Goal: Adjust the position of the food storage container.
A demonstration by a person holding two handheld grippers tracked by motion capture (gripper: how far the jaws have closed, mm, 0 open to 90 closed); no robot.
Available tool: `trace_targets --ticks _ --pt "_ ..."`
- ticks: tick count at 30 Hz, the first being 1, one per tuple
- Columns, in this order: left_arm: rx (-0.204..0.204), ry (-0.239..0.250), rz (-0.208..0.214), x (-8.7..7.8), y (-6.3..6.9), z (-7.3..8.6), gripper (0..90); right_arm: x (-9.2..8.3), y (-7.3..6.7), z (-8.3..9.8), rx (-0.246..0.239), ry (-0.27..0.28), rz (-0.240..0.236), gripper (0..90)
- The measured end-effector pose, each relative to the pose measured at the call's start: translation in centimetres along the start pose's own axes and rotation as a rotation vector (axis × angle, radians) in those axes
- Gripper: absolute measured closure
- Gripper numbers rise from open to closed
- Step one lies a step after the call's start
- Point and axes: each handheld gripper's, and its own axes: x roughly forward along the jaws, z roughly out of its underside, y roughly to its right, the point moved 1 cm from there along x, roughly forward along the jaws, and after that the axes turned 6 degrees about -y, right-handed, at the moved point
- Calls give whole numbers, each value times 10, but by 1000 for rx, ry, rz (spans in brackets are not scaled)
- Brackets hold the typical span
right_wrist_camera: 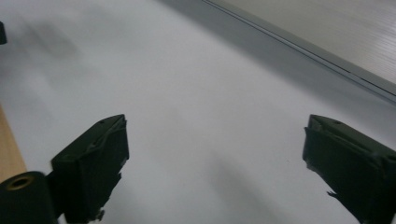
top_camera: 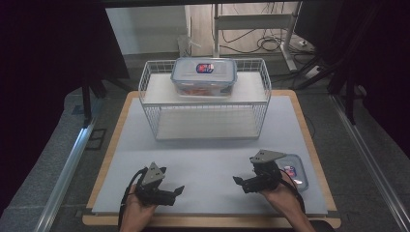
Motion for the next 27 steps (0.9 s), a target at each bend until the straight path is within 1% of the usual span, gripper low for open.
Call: trace_targets --ticks 3,4,7,8,9,11,12,13,15,16,17,18,19,20,23,24,25,26,27 --pt "-2 -8 -2 1 0 1 94 1 1 1 -6 -8 8 21" --pt "-4 -14 -6 2 -1 2 94 2 3 2 -2 -22 27 16" --pt "-6 -10 -7 1 -1 2 93 3 4 2 3 -30 27 18" --pt "-9 -7 -8 1 -2 2 92 2 5 3 1 -44 37 64" --pt "-11 -7 -7 2 -2 2 92 1 6 3 3 -46 44 99" --pt "-15 -12 -3 3 -3 3 92 -2 7 3 19 -47 55 197" --pt "-15 -12 -3 3 -3 3 91 -2 7 3 19 -47 55 197" --pt "-15 -17 -5 3 -3 4 91 -9 10 3 20 -40 45 351" --pt "-14 -22 -2 4 -3 4 90 -16 13 3 20 -40 48 447" --pt "-14 -22 -2 4 -4 4 90 -20 15 4 31 -31 45 516" --pt "-14 -22 -2 4 -4 4 91 -20 15 4 31 -31 45 516" --pt "-14 -21 -2 3 -4 4 91 -24 18 4 41 -21 34 571" --pt "-14 -20 -2 3 -4 4 91 -29 22 5 51 -14 32 646" --pt "-14 -16 -1 3 -4 4 91 -36 27 8 57 -19 36 719" --pt "-17 -14 1 3 -4 4 91 -44 35 14 80 -28 50 809" --pt "-17 -15 3 3 -4 4 91 -46 38 16 89 -29 62 834" --pt "-17 -15 3 3 -4 4 91 -46 38 16 89 -29 62 834" --pt "-17 -17 4 3 -4 4 91 -51 43 21 108 -37 90 876" --pt "-16 -19 4 4 -4 4 91 -53 46 23 116 -36 108 887"
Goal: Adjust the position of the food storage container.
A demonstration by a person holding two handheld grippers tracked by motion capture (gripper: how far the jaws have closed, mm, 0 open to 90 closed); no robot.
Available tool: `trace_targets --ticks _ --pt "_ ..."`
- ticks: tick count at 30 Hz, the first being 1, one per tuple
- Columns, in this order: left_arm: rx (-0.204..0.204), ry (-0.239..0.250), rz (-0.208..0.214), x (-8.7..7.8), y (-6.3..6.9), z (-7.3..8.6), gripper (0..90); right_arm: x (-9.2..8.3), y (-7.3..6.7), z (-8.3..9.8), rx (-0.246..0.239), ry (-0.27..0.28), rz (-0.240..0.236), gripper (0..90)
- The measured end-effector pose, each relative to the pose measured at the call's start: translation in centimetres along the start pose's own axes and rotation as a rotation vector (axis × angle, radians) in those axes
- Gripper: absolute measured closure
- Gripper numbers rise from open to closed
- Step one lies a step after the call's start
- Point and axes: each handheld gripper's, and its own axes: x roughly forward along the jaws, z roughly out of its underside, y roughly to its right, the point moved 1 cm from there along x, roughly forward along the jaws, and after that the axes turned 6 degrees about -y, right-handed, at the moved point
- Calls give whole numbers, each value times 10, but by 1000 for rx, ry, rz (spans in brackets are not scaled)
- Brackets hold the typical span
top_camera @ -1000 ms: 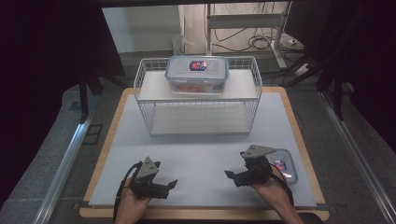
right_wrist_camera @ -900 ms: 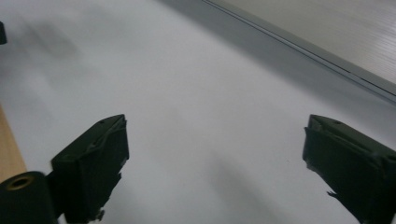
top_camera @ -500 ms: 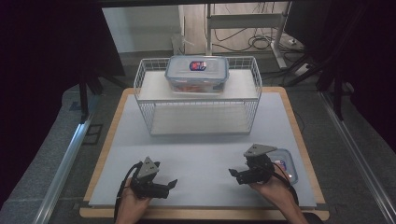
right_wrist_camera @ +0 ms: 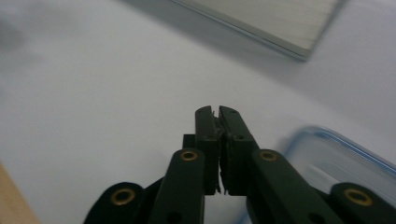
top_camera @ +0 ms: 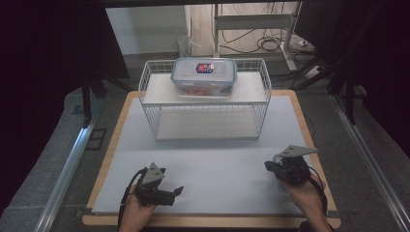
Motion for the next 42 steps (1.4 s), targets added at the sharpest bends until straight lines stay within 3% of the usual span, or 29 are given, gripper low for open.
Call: trace_targets --ticks 8,10,11,16,19,27,32,42 --pt "-8 -2 2 1 -1 1 91 -32 38 19 110 33 141 895" --pt "-8 -4 4 1 -1 1 91 -35 41 23 119 32 154 895" --pt "-8 -6 4 2 -1 1 91 -42 49 34 150 32 188 895" --pt "-4 -9 6 2 1 0 91 -52 59 55 208 4 234 894" --pt "-2 -17 6 3 1 0 91 -50 64 63 227 -30 242 894" --pt "-8 -15 10 3 0 0 91 -38 62 63 213 -87 243 895" --pt "-6 -18 13 4 1 0 91 -37 61 62 221 -77 232 896" --pt "-5 -26 15 6 2 0 90 -15 46 45 170 -71 155 896"
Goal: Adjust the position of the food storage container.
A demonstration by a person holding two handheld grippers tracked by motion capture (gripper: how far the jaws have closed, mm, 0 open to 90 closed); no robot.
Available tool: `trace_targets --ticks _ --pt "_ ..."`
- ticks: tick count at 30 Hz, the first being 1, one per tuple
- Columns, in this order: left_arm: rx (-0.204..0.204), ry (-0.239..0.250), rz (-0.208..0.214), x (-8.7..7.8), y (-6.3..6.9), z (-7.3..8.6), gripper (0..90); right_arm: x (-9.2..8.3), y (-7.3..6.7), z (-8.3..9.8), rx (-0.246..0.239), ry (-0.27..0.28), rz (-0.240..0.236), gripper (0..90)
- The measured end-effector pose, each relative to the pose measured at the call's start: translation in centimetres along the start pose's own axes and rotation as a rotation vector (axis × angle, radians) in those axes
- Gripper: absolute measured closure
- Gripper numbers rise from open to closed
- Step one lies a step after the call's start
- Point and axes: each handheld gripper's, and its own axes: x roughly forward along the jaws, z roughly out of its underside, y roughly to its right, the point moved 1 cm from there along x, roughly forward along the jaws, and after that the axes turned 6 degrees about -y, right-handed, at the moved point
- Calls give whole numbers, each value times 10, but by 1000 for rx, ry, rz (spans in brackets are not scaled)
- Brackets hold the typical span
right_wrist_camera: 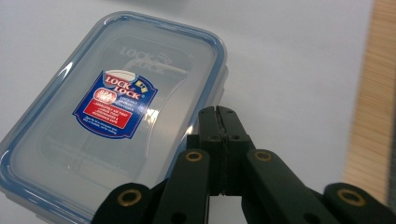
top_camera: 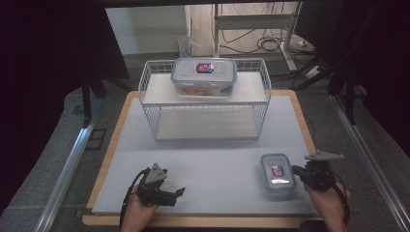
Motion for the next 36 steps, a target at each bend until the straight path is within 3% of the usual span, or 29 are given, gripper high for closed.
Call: trace_targets --ticks 10,11,16,17,18,19,21,25,28,31,36 --pt "-1 -9 1 2 1 0 88 18 -30 -19 -64 -7 -76 896" --pt "-2 -11 2 3 1 0 88 24 -40 -25 -89 -11 -98 896" --pt "2 -19 -1 4 1 0 88 34 -60 -35 -137 -16 -139 895" --pt "1 -20 -1 4 2 0 88 40 -71 -40 -164 -20 -159 896" --pt "1 -20 -1 4 2 0 88 40 -71 -40 -164 -20 -159 896" --pt "2 -20 0 5 2 -1 88 46 -84 -45 -189 -24 -181 896" --pt "2 -22 -1 4 2 0 88 52 -94 -49 -216 -26 -202 895" --pt "-2 -21 -2 3 0 0 88 48 -99 -51 -247 4 -231 895" --pt "-8 -17 -4 2 -1 1 88 41 -95 -48 -245 21 -209 895" --pt "-15 -9 -7 -1 -3 1 88 24 -89 -32 -218 42 -221 895" --pt "-13 -13 -5 1 -2 1 89 8 -95 -11 -223 45 -240 895"
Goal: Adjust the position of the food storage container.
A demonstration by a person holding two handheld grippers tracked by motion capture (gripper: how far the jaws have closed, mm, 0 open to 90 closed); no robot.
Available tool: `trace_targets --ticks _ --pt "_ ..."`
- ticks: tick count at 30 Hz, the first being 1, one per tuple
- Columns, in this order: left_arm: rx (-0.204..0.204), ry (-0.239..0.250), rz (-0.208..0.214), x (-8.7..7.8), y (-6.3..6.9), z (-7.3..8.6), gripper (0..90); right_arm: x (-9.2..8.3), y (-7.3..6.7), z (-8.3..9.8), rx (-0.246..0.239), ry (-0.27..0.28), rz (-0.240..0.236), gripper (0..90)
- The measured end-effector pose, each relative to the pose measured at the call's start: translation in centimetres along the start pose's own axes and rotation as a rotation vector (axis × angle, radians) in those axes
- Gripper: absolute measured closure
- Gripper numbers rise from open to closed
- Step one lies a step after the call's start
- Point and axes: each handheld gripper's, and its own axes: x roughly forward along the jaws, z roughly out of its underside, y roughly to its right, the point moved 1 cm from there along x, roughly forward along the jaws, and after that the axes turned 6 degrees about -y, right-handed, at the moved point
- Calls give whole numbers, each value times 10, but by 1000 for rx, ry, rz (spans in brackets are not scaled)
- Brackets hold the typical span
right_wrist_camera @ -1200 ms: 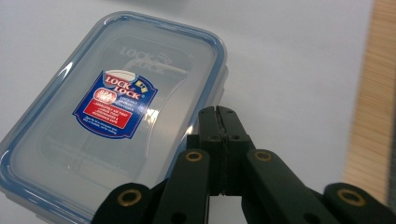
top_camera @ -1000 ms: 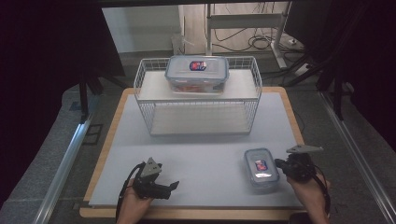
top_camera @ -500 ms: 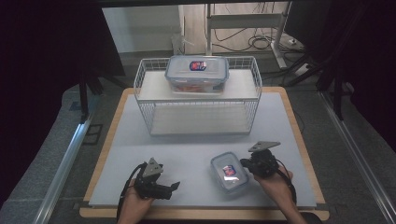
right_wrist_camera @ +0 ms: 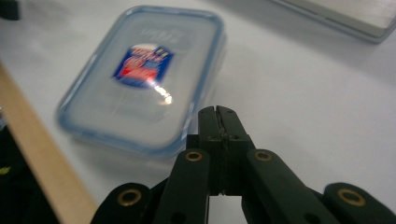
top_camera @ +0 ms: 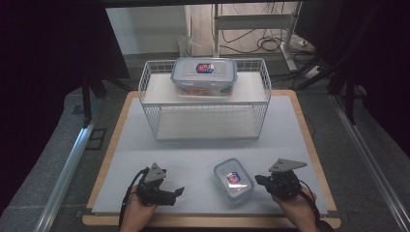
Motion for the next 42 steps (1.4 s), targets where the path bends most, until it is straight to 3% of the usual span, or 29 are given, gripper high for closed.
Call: trace_targets --ticks 4,9,16,19,25,28,30,31,35,36,38,39,42 --pt "4 -2 1 0 1 0 88 -3 -11 8 -7 -2 -19 895" --pt "-2 2 1 -1 -1 0 89 2 -29 22 -18 -63 -56 895" --pt "0 -5 6 1 -1 1 90 15 -29 23 -5 -110 -83 894" --pt "3 -9 7 2 0 1 90 19 -26 20 -10 -120 -70 894" --pt "3 -15 10 4 -1 0 90 32 -7 5 32 -113 -81 895" --pt "-3 -20 17 6 0 -1 90 41 2 -4 36 -122 -61 895" --pt "-13 -25 24 6 -1 -1 90 45 5 -7 42 -121 -64 895" --pt "-37 -38 34 8 -2 -2 89 51 12 -16 49 -111 -50 895" --pt "-57 -58 23 10 -6 -6 76 60 18 -28 48 -106 -41 895" --pt "-83 -49 19 10 -9 -8 76 64 20 -32 51 -110 -42 895" --pt "-125 -11 42 9 -18 -16 135 74 23 -42 49 -118 -34 895" --pt "-124 -2 43 10 -21 -20 172 77 24 -45 48 -117 -31 894" --pt "-125 25 58 12 -27 -29 399 80 25 -48 46 -116 -17 894"
